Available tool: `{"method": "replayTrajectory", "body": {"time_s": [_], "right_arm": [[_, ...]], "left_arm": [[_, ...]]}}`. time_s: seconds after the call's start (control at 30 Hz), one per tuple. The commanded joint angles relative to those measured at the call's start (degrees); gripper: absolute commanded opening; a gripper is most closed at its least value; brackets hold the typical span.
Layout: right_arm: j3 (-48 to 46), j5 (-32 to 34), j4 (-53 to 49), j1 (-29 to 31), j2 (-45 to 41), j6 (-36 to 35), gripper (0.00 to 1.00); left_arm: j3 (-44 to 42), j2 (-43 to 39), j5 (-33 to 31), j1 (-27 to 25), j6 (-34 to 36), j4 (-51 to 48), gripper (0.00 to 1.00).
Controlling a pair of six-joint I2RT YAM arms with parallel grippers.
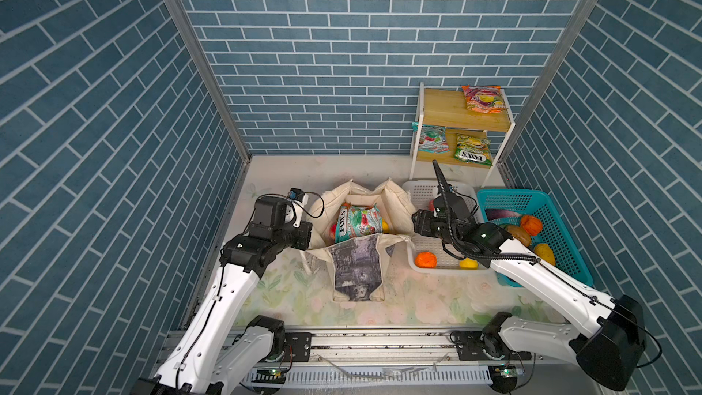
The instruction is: Place the food into the grocery bag and tie it
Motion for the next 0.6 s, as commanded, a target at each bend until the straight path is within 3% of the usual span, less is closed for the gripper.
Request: {"method": "replayTrajectory", "body": {"time_s": [0.0, 0.23, 0.37, 0.5, 0.57], "right_arm": [[0.78, -3.18, 0.82, -0.17, 1.71, 1.69, 0.61], [1.88, -4.30, -0.42, -0.16, 3.45, 1.62, 0.46], [2.55, -5.86, -0.81, -0.16, 3.82, 1.61, 0.29], [3.73, -7.63, -1.38, -0.17, 4.28, 1.45, 0.02], [4.95, -8.63, -1.88, -0.17, 4.54, 1.22, 0.00]], "left_arm": [[-0.50, -0.21, 0.21, 0.27, 0.52, 1.39, 0.00], [-0.41, -0.12, 0.43, 0.27, 0.44, 1.39, 0.00], [-0.40, -0.06, 0.30, 0.27, 0.48, 1.45, 0.00], [-0.24, 0.00, -0.04, 0.27, 0.52, 1.53, 0.00], [-0.23, 0.03, 0.01, 0.27, 0.44, 1.61, 0.00]]}}
